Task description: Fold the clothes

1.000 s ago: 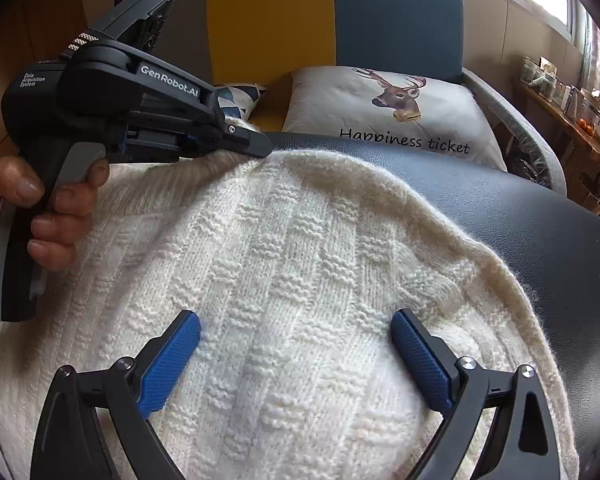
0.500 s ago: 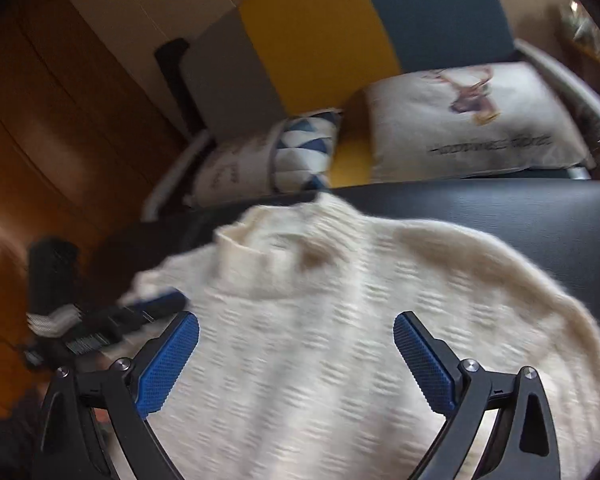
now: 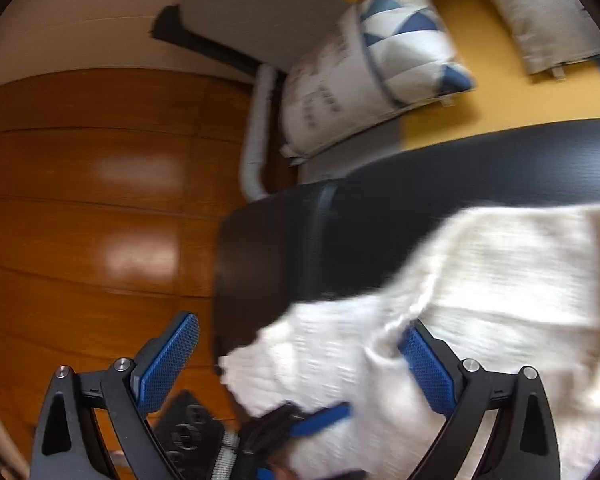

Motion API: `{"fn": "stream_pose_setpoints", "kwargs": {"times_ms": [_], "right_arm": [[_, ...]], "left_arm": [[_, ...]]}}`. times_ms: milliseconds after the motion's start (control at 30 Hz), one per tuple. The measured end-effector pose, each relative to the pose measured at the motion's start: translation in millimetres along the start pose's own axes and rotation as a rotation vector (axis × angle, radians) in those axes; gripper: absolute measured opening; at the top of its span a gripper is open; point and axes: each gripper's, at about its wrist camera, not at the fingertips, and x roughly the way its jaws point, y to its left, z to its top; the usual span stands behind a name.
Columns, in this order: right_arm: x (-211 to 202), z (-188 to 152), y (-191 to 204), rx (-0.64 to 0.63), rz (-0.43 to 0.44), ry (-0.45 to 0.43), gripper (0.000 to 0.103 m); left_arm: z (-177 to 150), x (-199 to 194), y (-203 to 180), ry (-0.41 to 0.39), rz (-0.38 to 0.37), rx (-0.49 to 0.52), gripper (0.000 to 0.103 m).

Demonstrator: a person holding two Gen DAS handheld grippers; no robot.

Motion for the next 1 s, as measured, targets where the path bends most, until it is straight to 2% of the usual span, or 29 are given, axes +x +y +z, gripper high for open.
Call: {"fn": "stream_pose_setpoints", "kwargs": {"times_ms": [100, 133, 200, 300, 467, 567, 667, 700, 800, 900, 1000], "right_arm": [[10, 12, -3, 0.017, 0.012, -0.076, 0.102], [13, 15, -6, 0.026, -0.022, -0.092, 0.102], [13, 18, -3, 0.001, -0.109, -0.107, 0.095], [7, 15, 10, -0.077, -0.255, -0.118, 0.096], [-25, -5, 27, -0.165, -0.330, -0.129, 0.096], [-43, -22, 30, -0.200, -0.439, -0.096, 0.096], [-64, -38, 12, -0.159, -0.561, -0.078, 0.096], [-70, -40, 3, -0.136, -0.580, -0.087, 0.093], [-87, -42, -6, -0.114, -0.553, -0.138, 0.083], [-96, -48, -2, -0.116, -0.549, -0.146, 0.082], [-127, -75, 10, -0.139, -0.555, -0.166, 0.082]], "left_arm": [[0, -1, 5, -0.008, -0.029, -0.025, 0.054], [0, -1, 5, -0.010, -0.032, -0.027, 0.054], [-1, -1, 3, -0.010, -0.024, -0.017, 0.054], [0, -1, 1, -0.011, -0.014, -0.008, 0.054], [-1, -2, 1, -0.013, -0.014, -0.007, 0.054], [-1, -2, -2, -0.012, 0.000, 0.004, 0.054], [-2, -1, -5, -0.012, 0.015, 0.017, 0.054], [-2, -1, -6, -0.011, 0.020, 0.022, 0.054], [-1, 2, -8, -0.007, 0.031, 0.035, 0.055], [2, 6, -12, 0.005, 0.043, 0.073, 0.056], [6, 11, -16, 0.022, 0.061, 0.120, 0.057]]}}
